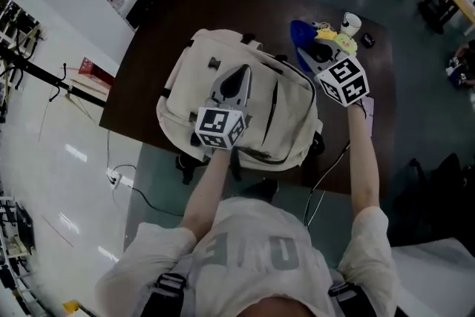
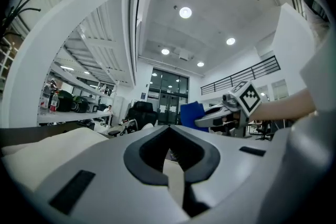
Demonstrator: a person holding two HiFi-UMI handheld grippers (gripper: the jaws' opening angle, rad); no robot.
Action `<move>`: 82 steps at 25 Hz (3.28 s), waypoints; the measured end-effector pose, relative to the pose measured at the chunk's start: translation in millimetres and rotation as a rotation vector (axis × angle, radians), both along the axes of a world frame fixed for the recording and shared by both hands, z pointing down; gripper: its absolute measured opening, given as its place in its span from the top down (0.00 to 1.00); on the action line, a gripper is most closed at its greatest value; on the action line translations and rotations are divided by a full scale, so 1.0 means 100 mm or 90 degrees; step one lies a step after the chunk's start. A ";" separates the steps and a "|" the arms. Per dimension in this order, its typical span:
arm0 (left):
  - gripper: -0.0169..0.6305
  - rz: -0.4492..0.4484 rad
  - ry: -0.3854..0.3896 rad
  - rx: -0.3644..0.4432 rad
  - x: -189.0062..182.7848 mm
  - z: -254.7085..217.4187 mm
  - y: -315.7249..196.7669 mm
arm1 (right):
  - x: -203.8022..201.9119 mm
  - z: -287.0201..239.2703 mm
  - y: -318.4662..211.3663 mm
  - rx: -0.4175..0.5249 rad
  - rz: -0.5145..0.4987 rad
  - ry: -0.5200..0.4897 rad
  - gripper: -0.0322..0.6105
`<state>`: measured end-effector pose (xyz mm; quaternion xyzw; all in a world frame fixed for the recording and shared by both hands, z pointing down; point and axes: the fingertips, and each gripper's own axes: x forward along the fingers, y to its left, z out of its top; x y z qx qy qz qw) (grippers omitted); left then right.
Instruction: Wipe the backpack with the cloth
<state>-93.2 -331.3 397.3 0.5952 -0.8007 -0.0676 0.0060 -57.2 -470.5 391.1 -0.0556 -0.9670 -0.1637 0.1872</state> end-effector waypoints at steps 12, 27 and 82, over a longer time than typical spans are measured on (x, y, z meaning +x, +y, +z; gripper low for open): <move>0.97 -0.043 0.079 -0.022 -0.63 0.08 -0.55 | -1.84 0.57 0.00 0.004 -0.366 0.047 0.88; 0.97 -0.062 0.050 -0.088 -0.69 0.24 -0.69 | -2.09 1.54 0.73 0.085 -0.707 0.219 0.89; 0.97 0.021 0.102 -0.047 0.13 0.28 -0.85 | 1.01 1.94 0.00 0.047 -0.515 0.346 0.89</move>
